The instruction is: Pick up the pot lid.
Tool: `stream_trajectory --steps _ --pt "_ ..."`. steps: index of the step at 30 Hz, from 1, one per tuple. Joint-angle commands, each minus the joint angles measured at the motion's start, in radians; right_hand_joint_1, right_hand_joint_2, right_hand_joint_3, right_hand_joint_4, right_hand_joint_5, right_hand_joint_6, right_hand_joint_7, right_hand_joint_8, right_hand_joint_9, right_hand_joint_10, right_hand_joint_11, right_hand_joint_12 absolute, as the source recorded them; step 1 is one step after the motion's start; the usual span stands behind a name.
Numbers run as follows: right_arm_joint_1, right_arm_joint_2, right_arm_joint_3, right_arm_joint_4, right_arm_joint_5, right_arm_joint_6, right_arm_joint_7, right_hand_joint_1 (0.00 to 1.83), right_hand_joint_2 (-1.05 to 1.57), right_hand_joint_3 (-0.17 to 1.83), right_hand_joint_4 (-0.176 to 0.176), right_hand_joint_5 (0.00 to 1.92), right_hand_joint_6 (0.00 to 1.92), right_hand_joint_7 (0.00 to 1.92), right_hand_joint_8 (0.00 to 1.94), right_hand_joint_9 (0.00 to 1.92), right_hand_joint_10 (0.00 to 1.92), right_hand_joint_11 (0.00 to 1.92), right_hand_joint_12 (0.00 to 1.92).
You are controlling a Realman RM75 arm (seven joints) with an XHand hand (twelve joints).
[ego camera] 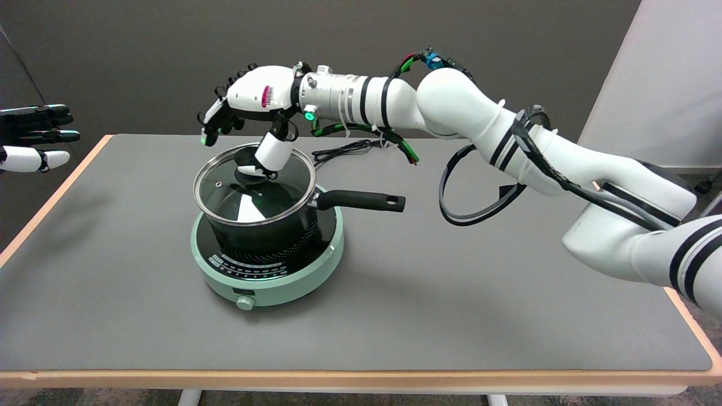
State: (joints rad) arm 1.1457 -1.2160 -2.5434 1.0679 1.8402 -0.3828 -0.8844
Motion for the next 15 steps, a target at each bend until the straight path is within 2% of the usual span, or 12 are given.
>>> stream_trajectory --steps 1,15 --pt "-0.002 0.057 -0.018 0.033 -0.029 -0.012 0.015 0.81 0.60 0.90 0.176 0.63 0.35 0.74 0.25 0.73 0.49 0.44 0.79" --pt "-0.028 0.053 -0.015 0.059 -0.029 -0.001 0.019 0.83 0.59 0.91 0.176 0.61 0.33 0.74 0.25 0.73 0.51 0.45 0.83"
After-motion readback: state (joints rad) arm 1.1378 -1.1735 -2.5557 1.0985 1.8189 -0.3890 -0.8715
